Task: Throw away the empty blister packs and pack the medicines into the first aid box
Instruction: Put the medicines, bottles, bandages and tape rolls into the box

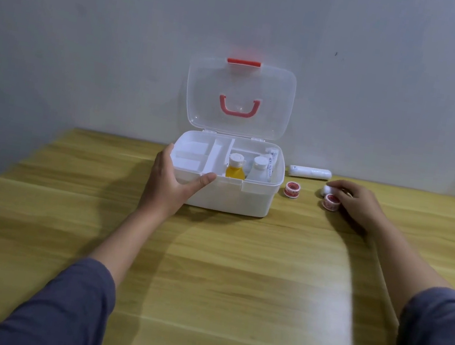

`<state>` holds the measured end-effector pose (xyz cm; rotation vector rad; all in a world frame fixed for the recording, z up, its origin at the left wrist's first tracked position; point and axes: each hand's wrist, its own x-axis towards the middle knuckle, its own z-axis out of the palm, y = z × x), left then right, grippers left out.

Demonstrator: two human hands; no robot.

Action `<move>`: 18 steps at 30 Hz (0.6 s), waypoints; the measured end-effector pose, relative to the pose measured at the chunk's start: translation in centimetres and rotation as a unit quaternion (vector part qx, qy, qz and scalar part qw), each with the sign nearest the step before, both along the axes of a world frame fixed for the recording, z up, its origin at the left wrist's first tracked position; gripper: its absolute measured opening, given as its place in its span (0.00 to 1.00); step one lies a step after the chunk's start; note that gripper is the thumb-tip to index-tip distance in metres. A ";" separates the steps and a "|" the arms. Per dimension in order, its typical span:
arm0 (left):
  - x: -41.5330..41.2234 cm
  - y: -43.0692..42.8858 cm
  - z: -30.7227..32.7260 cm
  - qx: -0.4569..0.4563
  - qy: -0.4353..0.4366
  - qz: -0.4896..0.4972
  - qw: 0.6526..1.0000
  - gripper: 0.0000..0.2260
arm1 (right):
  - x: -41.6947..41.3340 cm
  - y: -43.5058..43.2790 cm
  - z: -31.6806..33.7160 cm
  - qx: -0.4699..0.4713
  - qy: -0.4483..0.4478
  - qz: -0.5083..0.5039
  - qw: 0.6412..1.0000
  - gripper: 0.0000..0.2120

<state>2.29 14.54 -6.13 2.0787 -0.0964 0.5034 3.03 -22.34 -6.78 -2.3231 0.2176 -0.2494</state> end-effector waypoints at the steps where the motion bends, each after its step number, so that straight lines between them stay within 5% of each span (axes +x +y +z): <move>1: 0.1 0.0 0.0 0.001 0.001 0.001 1.000 0.43 | 0.3 0.2 0.0 0.007 0.000 0.008 1.000 0.10; 11: 0.1 -0.1 0.0 0.022 0.004 0.010 1.000 0.44 | 4.2 3.1 0.3 -0.035 -0.017 0.081 0.996 0.16; 18: 0.2 -0.2 -0.1 0.016 0.002 0.014 1.000 0.50 | 6.4 2.6 1.4 -0.126 0.079 0.042 0.988 0.19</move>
